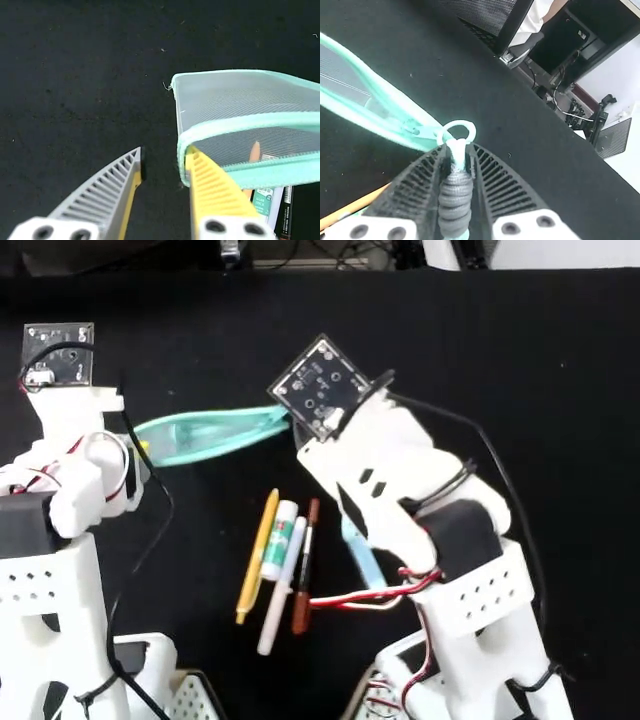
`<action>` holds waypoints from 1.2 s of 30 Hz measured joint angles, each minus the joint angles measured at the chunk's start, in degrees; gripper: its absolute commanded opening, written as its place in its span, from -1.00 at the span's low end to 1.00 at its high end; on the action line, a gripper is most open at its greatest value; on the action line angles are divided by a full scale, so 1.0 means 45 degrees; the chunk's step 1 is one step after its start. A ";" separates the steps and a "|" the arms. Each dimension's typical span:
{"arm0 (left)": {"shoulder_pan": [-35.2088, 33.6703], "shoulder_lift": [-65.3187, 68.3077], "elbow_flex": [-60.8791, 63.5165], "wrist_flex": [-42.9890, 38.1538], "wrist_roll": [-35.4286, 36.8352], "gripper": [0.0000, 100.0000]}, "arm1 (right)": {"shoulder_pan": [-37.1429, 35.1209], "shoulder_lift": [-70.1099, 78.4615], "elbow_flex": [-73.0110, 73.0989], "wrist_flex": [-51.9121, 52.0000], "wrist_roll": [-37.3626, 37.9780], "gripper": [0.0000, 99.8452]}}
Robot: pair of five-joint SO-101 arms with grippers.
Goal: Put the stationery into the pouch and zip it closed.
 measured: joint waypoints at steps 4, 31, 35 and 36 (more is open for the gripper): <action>0.0000 0.0000 0.0000 0.0000 0.0000 -0.78 | 0.0000 0.0000 0.0000 0.0000 0.0000 -0.97; 0.0840 0.0313 0.1582 -0.2383 0.0801 -0.68 | 0.0020 -0.0156 0.0117 0.0430 0.0000 -0.97; 0.0840 0.0313 0.1582 -0.2383 0.0801 -0.93 | 0.0020 -0.0156 0.0117 0.0430 0.0000 -0.97; 0.0840 0.0313 0.1582 -0.2383 0.0801 -0.95 | 0.0020 -0.0156 0.0117 0.0430 0.0000 -0.97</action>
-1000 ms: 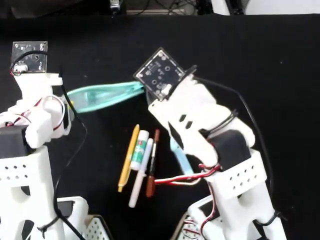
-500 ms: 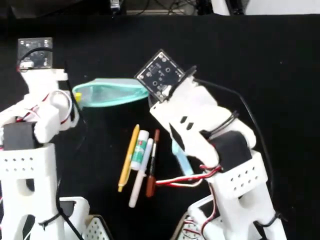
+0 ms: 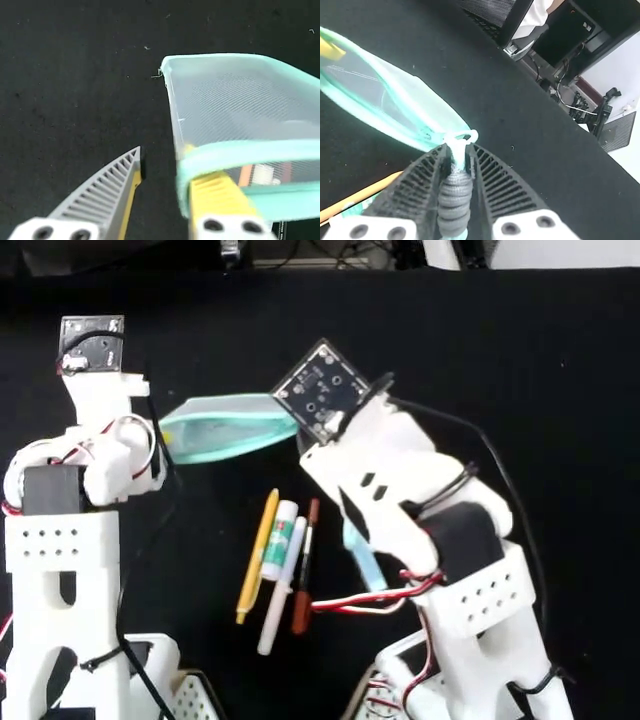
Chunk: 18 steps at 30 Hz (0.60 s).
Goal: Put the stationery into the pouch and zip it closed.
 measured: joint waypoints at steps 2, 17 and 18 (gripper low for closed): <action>0.0000 -0.0195 0.0000 0.0000 0.0000 -0.92 | 0.0000 0.0000 0.0000 0.0000 0.0000 -0.98; 0.0098 -0.3497 0.2618 -0.0938 -0.0821 -0.93 | -0.1250 -0.0020 0.0567 0.1114 -0.1153 -0.55; 0.0098 -0.3536 0.2794 -0.1074 -0.0879 -0.93 | -0.1582 -0.0039 0.0391 0.1563 -0.1153 -0.55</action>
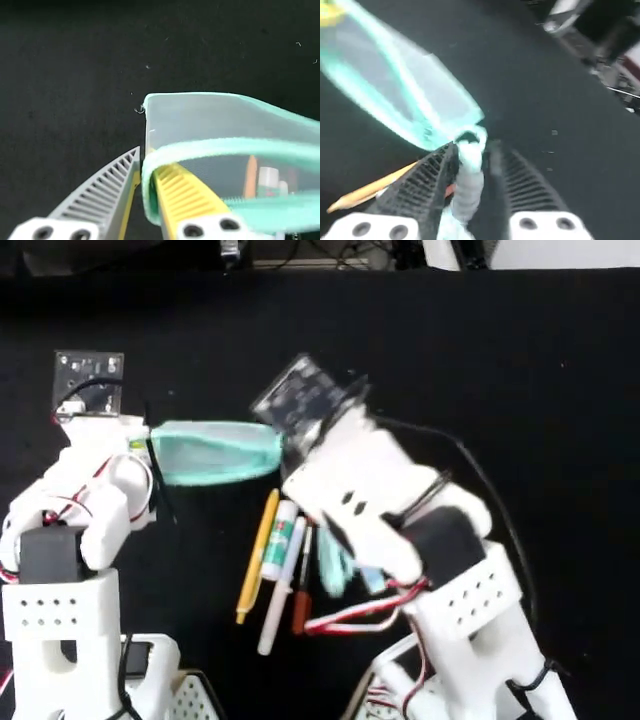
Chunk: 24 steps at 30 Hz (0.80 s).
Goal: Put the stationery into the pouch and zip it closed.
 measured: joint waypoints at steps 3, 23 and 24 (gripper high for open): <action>0.0020 0.0000 0.0410 -0.0215 -0.0039 -0.94 | -0.0840 -0.0293 -0.1211 0.1328 0.0000 -0.55; -0.1368 0.0000 0.3145 -0.4083 -0.0078 -0.94 | 0.1289 -0.1797 0.6095 -0.1680 -0.1993 -0.75; -0.1426 0.0000 0.3360 -0.4317 -0.0078 -0.94 | 0.1055 -0.1407 0.6701 -0.2325 -0.1817 -0.75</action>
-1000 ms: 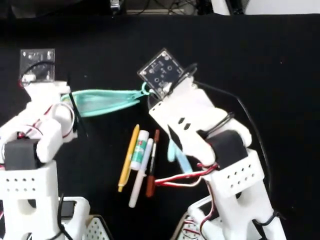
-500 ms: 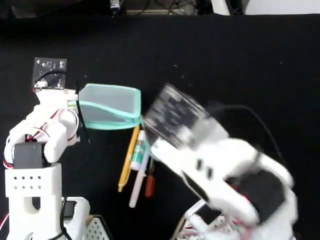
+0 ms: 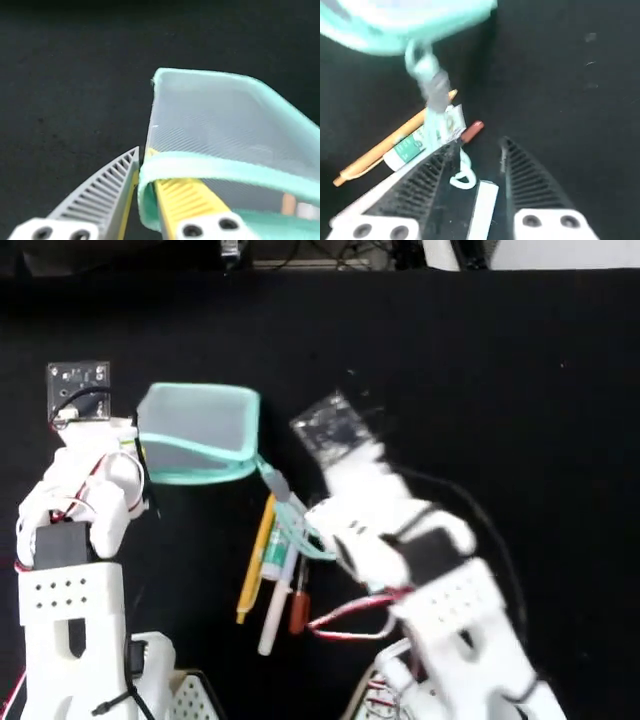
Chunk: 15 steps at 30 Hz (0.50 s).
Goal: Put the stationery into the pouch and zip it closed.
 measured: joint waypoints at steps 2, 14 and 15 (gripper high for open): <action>-0.0039 0.0000 0.0195 -0.0195 0.0000 -0.94 | -0.0664 0.0899 0.0742 -0.0938 0.0215 -0.75; -0.0156 0.0000 0.0215 -0.0254 0.0000 -0.94 | -0.2911 0.5822 0.0918 -0.3067 0.0410 -0.76; -0.0156 0.0000 0.0215 -0.0254 0.0000 -0.94 | -0.3321 0.5900 0.0918 -0.3067 0.0567 -0.76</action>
